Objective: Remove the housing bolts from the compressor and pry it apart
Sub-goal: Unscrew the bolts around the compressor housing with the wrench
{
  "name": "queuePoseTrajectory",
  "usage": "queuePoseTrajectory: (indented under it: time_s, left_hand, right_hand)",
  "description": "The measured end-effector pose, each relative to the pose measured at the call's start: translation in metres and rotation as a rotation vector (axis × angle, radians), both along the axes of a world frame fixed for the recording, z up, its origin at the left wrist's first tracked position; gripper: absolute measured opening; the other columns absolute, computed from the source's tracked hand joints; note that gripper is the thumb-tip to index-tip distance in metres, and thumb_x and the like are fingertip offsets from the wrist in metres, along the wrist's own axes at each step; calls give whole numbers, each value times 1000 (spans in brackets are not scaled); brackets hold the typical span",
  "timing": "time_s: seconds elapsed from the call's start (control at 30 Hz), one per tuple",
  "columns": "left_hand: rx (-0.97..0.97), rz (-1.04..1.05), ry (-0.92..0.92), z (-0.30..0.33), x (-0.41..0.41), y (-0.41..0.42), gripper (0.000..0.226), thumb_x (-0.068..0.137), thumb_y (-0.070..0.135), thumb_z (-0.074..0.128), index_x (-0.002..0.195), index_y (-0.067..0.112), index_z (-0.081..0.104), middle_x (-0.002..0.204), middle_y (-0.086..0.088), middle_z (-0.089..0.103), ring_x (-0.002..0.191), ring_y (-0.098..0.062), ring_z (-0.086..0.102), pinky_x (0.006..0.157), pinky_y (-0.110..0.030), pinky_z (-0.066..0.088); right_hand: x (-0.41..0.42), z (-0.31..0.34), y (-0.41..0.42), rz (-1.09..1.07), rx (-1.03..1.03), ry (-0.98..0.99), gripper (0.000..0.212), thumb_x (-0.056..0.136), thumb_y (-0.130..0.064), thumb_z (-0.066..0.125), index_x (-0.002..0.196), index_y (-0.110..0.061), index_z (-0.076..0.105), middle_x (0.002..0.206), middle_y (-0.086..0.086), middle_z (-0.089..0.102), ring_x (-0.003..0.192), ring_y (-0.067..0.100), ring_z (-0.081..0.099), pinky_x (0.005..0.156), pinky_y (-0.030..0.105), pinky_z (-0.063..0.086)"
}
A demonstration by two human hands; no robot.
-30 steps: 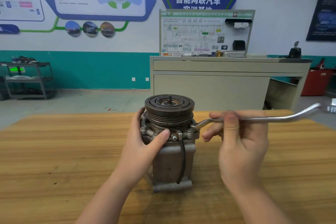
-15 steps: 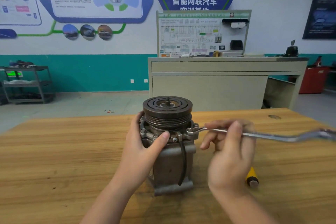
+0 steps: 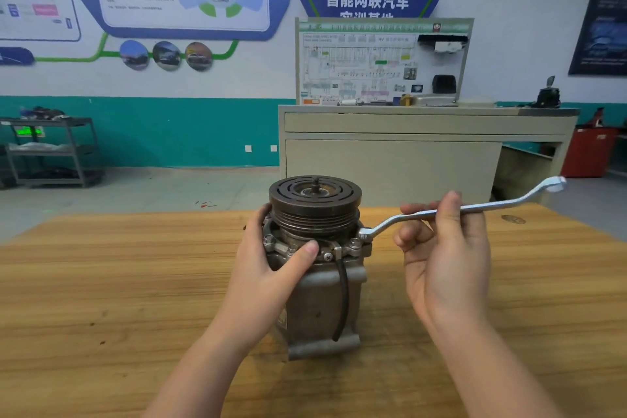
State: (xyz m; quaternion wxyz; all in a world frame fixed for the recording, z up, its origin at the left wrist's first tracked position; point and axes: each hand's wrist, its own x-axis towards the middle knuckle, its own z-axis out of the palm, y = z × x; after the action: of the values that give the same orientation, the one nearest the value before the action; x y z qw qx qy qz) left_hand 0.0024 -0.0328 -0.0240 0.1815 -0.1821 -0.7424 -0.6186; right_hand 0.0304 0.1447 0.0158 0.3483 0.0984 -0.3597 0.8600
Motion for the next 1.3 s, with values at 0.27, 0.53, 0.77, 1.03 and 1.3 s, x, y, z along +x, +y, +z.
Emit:
queuePoseTrajectory:
  time_s: [0.27,0.53,0.77,1.03,1.3]
  left_hand:
    - [6,-3,16,0,-1,1,79,59,70,64,129,54,30,135,23,47,124,5,44,101,-20,38]
    - [12,-9,12,-1,0,0,80,61,66,65,132,49,32,133,24,48,120,12,46,92,-5,37]
    - [15,-2,-17,1,1,0,62,68,59,66,118,64,29,132,32,44,122,14,41,91,-8,33]
    - [12,1,-15,0,1,0,71,68,59,66,128,57,29,134,27,45,124,8,43,98,-18,36]
    - [30,-4,6,-1,0,2,74,59,70,64,125,60,30,132,31,46,120,14,44,94,-12,36]
  right_hand:
    - [11,-20,-11,-431,772,468,4,96,-29,58,95,-26,60,82,-1,64,55,7,63,54,20,50]
    - [7,-41,-27,-622,768,464,18,102,-34,45,93,-22,55,88,-1,63,70,15,61,65,25,50]
    - [-18,2,8,320,-136,-228,24,104,-18,37,86,-11,51,58,7,63,40,12,53,38,19,42]
    - [-1,3,3,-35,46,17,19,99,-27,44,85,-16,48,64,6,68,41,12,56,43,20,47]
    - [12,-15,-11,-442,665,367,12,99,-39,50,90,-34,56,70,0,66,51,11,64,49,31,52]
